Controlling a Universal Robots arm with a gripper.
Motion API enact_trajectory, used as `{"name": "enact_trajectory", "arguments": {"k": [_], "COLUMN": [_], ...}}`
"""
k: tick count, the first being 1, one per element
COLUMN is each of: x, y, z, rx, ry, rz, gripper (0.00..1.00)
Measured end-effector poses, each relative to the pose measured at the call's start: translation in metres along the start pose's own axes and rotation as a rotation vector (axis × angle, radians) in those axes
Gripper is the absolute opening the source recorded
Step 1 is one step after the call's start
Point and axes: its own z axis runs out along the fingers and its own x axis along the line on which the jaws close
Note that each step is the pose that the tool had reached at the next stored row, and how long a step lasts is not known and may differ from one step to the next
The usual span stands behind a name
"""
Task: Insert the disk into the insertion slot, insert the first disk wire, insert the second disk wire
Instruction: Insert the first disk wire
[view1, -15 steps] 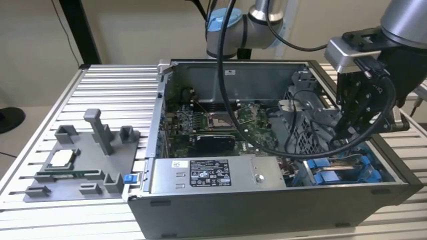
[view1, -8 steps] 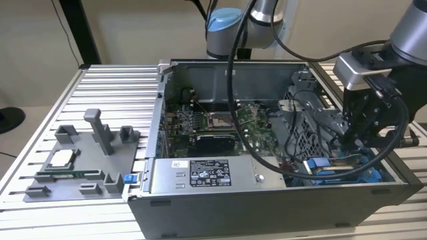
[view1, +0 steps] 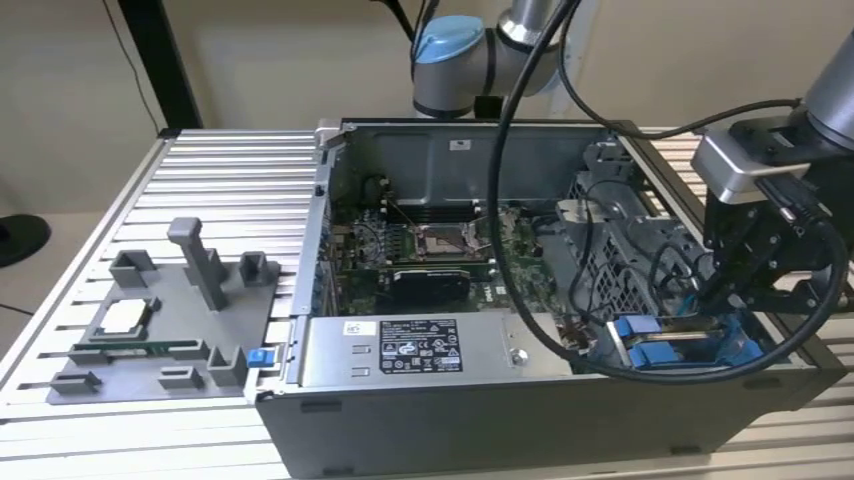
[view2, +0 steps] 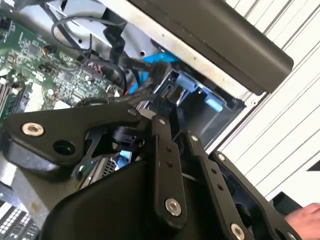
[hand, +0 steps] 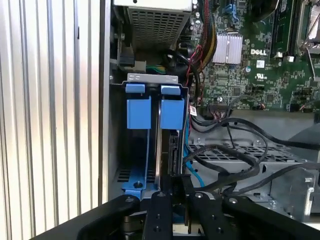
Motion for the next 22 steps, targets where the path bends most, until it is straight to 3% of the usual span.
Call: {"name": "enact_trajectory", "arguments": {"k": [1, 5, 9, 13, 20, 22], "x": [0.0000, 0.0002, 0.0005, 0.0006, 0.0006, 0.0005], "y": [0.0000, -0.0052, -0.0129, -0.0128, -0.0119, -0.0112], "z": [0.0001, 0.0017, 0.0046, 0.0079, 0.0112, 0.0113], "rx": [-0.0007, -0.0321, -0.0511, -0.0574, -0.0578, -0.0619], "ry": [0.0002, -0.0035, -0.0092, -0.0088, -0.0076, -0.0072], "rz": [0.002, 0.005, 0.007, 0.030, 0.088, 0.100], "gripper": [0.00, 0.00, 0.00, 0.00, 0.00, 0.00]}}
